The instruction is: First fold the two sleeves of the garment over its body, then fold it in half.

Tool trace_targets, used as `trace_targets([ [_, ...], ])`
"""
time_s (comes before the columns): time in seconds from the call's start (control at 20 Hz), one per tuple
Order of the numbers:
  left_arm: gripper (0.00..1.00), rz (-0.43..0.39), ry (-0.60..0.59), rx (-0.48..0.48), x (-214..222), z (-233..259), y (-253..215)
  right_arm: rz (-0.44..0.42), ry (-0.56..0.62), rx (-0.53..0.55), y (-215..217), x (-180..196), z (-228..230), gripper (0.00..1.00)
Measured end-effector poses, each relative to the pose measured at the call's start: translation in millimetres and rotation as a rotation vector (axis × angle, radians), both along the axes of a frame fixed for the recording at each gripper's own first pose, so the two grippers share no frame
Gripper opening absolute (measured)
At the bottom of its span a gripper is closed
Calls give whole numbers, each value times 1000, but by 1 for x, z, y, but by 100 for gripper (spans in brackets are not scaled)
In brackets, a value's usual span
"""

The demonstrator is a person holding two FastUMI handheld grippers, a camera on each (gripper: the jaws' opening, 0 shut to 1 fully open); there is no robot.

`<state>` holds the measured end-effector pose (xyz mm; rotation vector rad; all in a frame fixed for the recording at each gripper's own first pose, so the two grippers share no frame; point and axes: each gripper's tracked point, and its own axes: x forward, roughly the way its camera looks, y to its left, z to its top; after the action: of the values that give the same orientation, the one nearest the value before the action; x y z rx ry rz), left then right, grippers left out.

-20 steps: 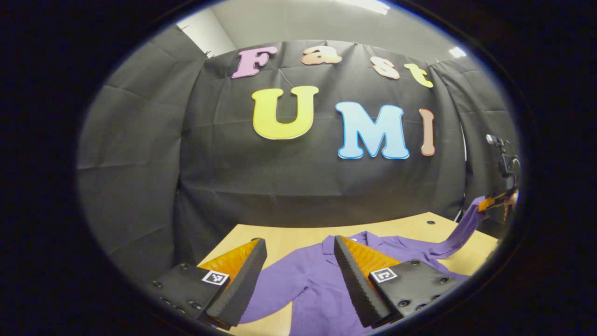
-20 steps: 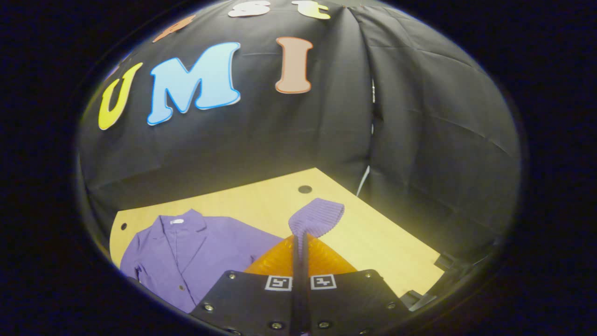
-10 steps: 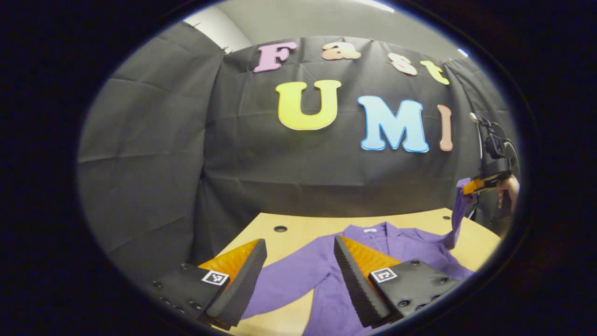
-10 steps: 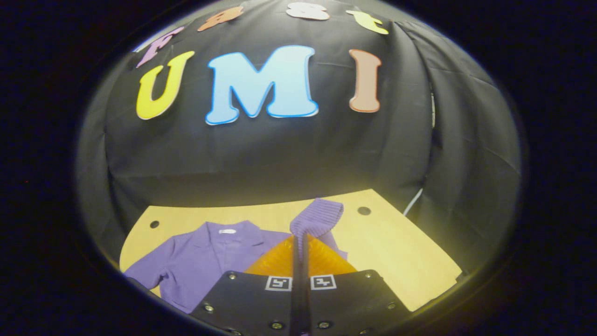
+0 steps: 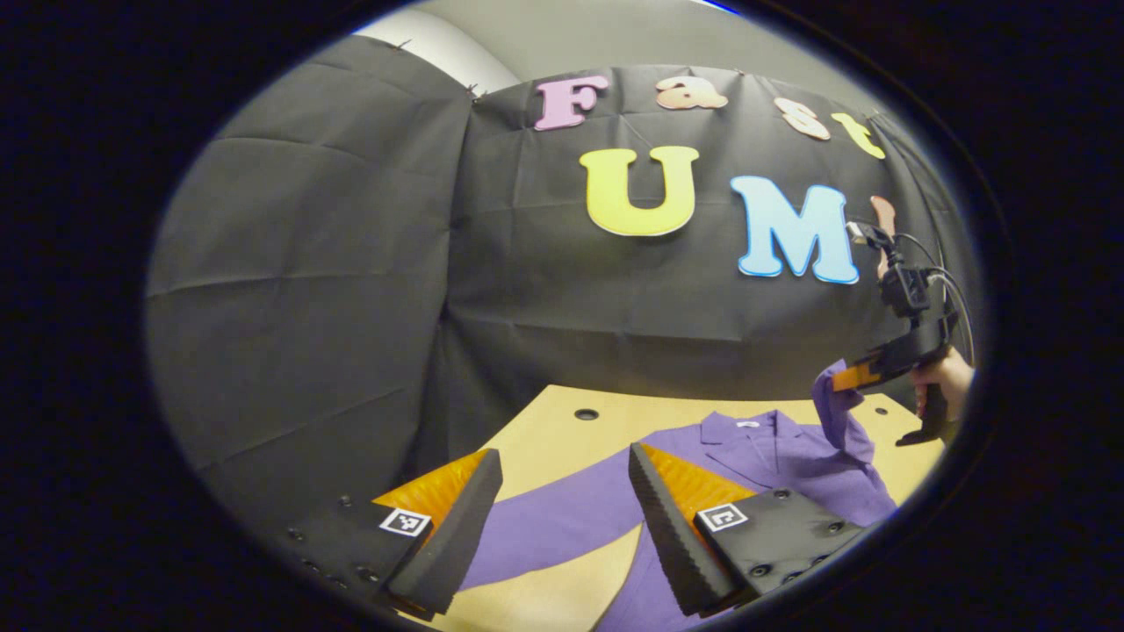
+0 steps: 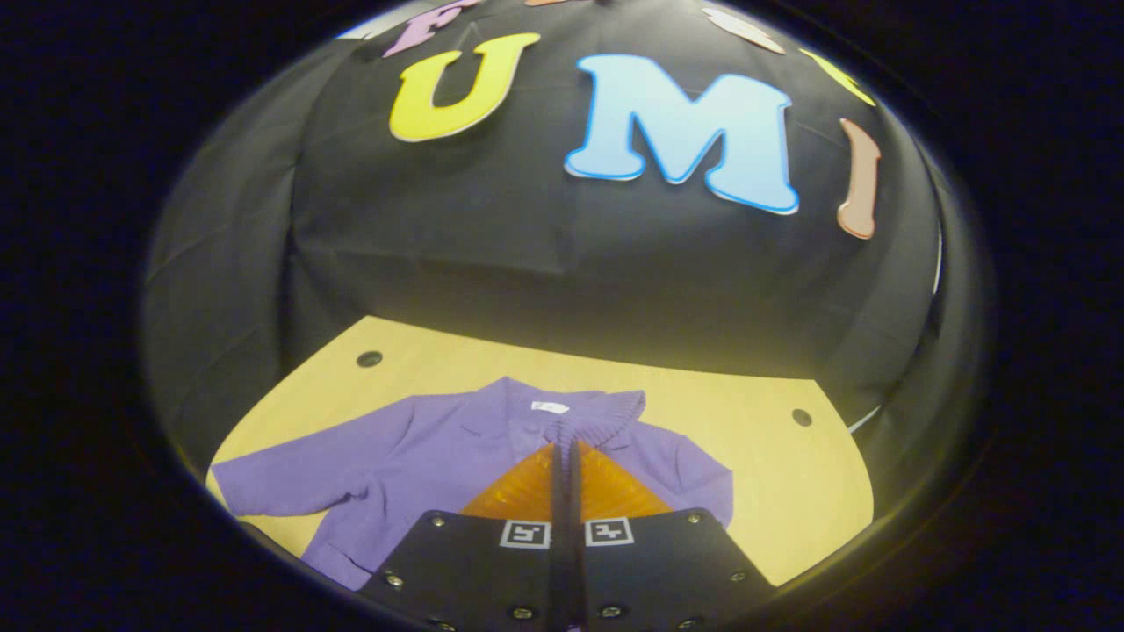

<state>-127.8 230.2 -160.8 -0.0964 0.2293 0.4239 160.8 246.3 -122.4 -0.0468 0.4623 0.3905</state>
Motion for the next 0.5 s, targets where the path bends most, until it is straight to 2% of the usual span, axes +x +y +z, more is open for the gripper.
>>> trace_targets([
  [0.25, 94, 68, 23, 1, -18, -11, 19, 101, 60, -89, 56, -10, -49, 0],
  [0.5, 95, 98, 30, 18, -20, -14, 35, 169, 88, -180, 90, -12, -83, 0],
])
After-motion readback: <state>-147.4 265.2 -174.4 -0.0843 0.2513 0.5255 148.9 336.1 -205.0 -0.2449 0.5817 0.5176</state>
